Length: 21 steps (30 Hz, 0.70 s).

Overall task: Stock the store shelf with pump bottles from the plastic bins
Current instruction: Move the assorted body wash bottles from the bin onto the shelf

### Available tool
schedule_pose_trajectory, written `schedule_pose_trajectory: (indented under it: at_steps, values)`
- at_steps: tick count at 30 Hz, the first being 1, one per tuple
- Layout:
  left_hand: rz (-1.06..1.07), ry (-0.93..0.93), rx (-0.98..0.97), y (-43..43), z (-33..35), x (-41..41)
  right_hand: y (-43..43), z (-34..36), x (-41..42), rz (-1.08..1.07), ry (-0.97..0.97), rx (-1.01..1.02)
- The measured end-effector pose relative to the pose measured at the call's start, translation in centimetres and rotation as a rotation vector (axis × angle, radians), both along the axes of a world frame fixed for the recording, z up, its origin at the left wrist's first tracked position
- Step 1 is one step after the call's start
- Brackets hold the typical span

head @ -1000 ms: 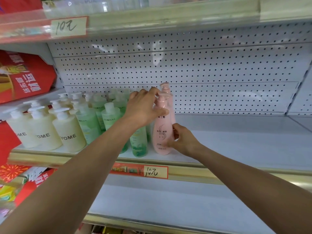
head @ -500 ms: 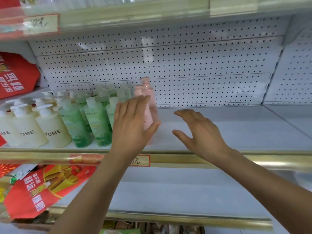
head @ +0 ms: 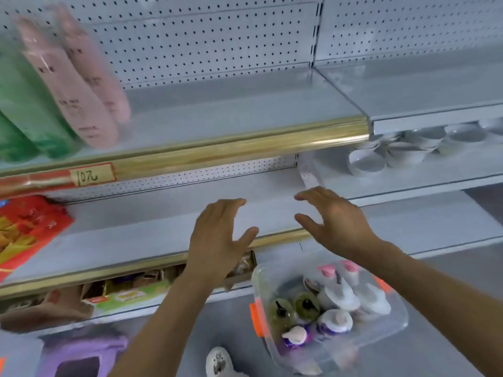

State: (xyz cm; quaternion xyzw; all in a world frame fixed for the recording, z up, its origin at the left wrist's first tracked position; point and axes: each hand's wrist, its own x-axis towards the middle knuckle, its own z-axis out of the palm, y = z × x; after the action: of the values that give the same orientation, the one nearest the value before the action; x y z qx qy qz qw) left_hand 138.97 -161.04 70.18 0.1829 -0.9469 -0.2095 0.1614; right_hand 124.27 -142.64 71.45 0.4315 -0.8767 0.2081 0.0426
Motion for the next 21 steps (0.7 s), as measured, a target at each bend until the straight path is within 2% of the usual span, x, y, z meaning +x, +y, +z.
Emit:
schedule_pose_trajectory:
  at_steps: [5,9,14,17,21]
  values:
    - [-0.063,-0.215,0.192,4.0,-6.6,-1.8,5.5,-7.1,-0.9,-0.116,-0.265,0.181]
    - [-0.192,-0.441,0.142,5.7,-13.3,-3.1,7.1,-13.9,-0.9,-0.107,-0.443,0.335]
    - [-0.303,-0.713,0.123,6.5,-22.6,-4.6,5.3,-22.7,-0.5,0.028,-0.512,0.571]
    - [-0.358,-0.772,0.002,6.9,-27.4,-5.2,3.5,-27.0,-0.5,0.047,-0.478,0.697]
    - [-0.504,-0.896,-0.287,7.2,-31.9,-5.4,2.1,-30.8,-0.3,0.087,-0.355,0.947]
